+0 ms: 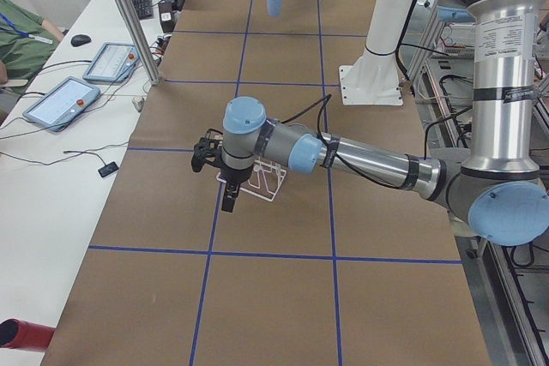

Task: Hang cup on cup holder
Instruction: 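Lift the cup with the right gripper while the left arm swings in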

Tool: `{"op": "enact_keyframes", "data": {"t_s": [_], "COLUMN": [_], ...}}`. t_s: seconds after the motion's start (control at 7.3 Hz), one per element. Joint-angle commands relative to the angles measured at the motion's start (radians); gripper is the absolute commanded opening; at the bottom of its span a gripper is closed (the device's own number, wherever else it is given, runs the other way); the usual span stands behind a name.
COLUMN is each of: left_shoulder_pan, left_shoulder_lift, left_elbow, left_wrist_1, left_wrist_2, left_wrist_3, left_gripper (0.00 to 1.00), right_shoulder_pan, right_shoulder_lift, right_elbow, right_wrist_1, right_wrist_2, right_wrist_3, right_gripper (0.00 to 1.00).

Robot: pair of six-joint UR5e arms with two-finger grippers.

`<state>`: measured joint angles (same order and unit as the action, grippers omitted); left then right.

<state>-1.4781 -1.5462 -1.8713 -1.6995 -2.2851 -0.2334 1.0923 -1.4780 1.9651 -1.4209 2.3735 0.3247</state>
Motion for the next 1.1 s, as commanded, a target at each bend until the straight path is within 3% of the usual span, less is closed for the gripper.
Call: {"op": "enact_keyframes", "data": {"t_s": [0.0, 0.41, 0.68, 0.96], "left_shoulder_pan": [0.008, 0.124, 0.284, 0.358], "left_shoulder_lift": [-0.11, -0.166, -0.208, -0.311], "left_elbow": [-0.011, -0.014, -0.006, -0.005], "left_wrist_1": [-0.014, -0.342, -0.678, -0.869], "left_wrist_2": [-0.004, -0.054, -0.053, -0.047], "left_wrist_3": [-0.215, -0.548, -0.944, -1.305], "left_gripper": [0.98, 0.98, 0.98, 0.98], "right_shoulder_pan": [-0.002, -0.026, -0.041, -0.075], "right_shoulder_lift": [0.051, 0.086, 0.146, 0.191], "right_elbow": [-0.029, -0.04, -0.037, -0.031], "right_wrist_1": [0.341, 0.748, 0.896, 1.091], "right_wrist_2": [0.0, -0.004, -0.002, -0.005], "right_wrist_3": [0.425, 0.936, 1.176, 1.426], "right_gripper": [0.0, 0.0, 0.0, 0.0]}}
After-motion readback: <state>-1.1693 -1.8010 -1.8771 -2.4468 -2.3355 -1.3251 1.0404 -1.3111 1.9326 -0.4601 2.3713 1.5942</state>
